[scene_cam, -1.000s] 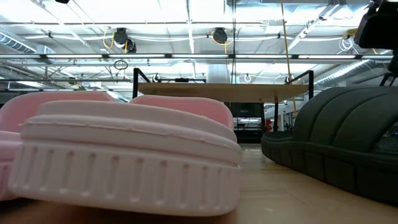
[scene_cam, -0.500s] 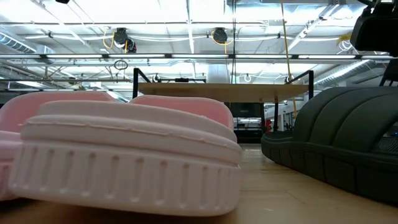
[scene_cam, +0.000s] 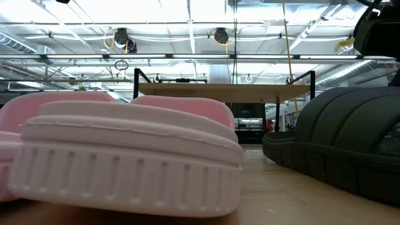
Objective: Pick and place slides into the shelf
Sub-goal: Put the right black slipper on the shelf
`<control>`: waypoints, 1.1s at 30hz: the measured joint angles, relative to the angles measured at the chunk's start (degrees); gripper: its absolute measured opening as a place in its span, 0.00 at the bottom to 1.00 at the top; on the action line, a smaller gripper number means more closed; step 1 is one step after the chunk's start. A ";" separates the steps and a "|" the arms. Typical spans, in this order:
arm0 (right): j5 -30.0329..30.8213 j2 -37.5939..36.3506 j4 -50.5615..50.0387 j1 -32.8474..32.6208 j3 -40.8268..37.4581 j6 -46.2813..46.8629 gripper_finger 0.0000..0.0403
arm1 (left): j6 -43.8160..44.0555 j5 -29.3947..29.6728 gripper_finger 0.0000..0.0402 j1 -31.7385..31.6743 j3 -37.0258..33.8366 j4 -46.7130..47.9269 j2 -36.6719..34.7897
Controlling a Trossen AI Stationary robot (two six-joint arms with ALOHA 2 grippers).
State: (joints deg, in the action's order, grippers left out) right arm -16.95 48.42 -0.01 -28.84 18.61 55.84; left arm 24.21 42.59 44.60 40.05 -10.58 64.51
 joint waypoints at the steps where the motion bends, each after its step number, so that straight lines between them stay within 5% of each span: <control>1: -0.13 0.55 0.40 0.00 0.00 -0.52 0.44 | 0.01 0.00 0.73 0.00 0.00 0.00 0.00; 33: -5.83 12.61 6.09 0.78 0.00 -9.08 0.44 | 0.01 1.01 0.73 0.00 0.00 -0.01 -0.04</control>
State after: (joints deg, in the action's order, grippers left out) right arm -22.79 61.03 6.09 -28.06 18.61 46.76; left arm 24.23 43.59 44.60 40.05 -10.59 64.47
